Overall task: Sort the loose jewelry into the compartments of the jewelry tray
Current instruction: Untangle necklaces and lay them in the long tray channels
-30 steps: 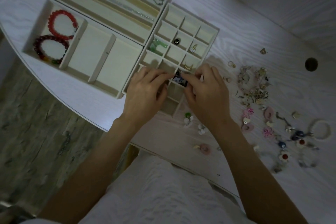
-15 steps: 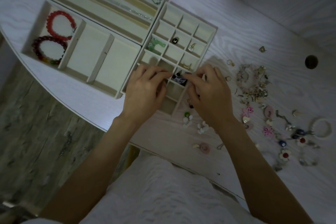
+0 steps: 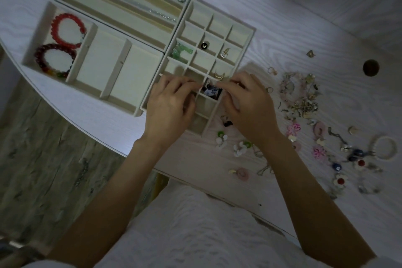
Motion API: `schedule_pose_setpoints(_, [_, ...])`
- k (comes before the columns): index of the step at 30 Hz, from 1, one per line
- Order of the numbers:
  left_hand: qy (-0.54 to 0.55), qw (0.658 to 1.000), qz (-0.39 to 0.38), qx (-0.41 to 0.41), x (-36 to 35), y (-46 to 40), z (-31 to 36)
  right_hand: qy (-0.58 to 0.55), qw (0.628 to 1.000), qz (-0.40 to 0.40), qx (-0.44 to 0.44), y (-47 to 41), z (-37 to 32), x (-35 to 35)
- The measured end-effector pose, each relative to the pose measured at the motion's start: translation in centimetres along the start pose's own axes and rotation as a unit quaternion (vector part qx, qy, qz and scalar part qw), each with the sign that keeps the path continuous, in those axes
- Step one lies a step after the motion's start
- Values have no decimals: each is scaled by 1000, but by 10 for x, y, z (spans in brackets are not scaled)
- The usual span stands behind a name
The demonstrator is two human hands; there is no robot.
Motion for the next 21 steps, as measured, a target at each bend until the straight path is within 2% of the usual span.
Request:
schedule_pose_setpoints(3, [-1,1000,7,-12,0,1,9,-2,1000,19,-17,16,12,10])
schedule_pose_setpoints(7, [41,997,-17,-60,-7,2,42,30,995,33,-88,58,42,32])
schedule_pose_setpoints(11, [84,987,-84,-103,-42,7,80,140,975,-2,-171,117,84,43])
schedule_pose_setpoints(13, [70,982,-134,-112,-70,11,94,180,959,-50,-211,147,105,44])
schedule_pose_setpoints(16, [27,977,-186,-101,-104,19,107,165,947,-71,-268,177,122,45])
schedule_pose_setpoints(21, [-69,974,-205,-69,-131,30,118,119,963,-72,-229,183,128,31])
Point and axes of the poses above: each hand's wrist, its own y-axis away from the middle knuckle, its own x-axis out of the back of the hand, z = x × y, the point moved 4 cm from there along -y, towards the middle knuckle, and after that the axes turned 15 degrees about y, right-handed, at the moved point
